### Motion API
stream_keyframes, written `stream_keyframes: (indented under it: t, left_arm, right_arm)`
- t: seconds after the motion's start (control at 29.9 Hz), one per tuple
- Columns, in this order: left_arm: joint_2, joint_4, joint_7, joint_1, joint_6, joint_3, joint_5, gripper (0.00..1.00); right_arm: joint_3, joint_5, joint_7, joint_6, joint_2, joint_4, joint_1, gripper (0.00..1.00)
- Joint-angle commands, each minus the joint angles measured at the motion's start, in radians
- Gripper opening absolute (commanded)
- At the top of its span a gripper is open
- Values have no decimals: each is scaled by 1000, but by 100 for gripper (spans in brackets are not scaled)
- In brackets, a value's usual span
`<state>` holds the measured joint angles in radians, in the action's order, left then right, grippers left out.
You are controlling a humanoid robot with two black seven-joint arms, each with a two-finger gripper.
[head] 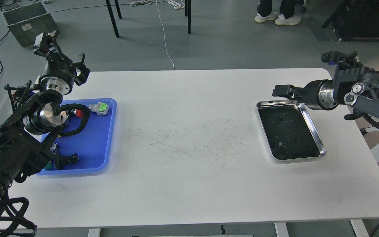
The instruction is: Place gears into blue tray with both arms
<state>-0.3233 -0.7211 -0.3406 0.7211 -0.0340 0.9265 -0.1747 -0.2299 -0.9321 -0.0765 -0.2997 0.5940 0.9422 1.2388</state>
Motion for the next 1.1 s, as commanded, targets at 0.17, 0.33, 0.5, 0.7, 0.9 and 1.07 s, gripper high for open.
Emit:
stream_keyframes:
  t: [0.17, 0.33, 0.5, 0.7, 0.9, 1.07]
  left_arm:
    - [1, 0, 0, -2, 0, 0, 1, 99]
    - [1, 0, 0, -2, 0, 0, 1, 99]
    - [1, 0, 0, 0, 0, 0, 1, 99]
    - [0, 0, 0, 0, 0, 0, 1, 98]
    - [1, 0, 0, 0, 0, 0, 1, 99]
    - [1, 0, 0, -2, 0, 0, 0, 99]
  right_arm:
    - [-100, -80, 1, 73, -62, -101, -44, 99]
    - [-100, -79, 3, 88, -108, -163, -65, 99]
    - [-101, -79, 4, 105, -160, -217, -88, 98]
    - [-101, -79, 6, 132, -224, -298, -127, 98]
    - [-101, -79, 7, 154, -276, -359, -154, 97]
    - [-103, -80, 9, 154, -293, -369, -170, 96]
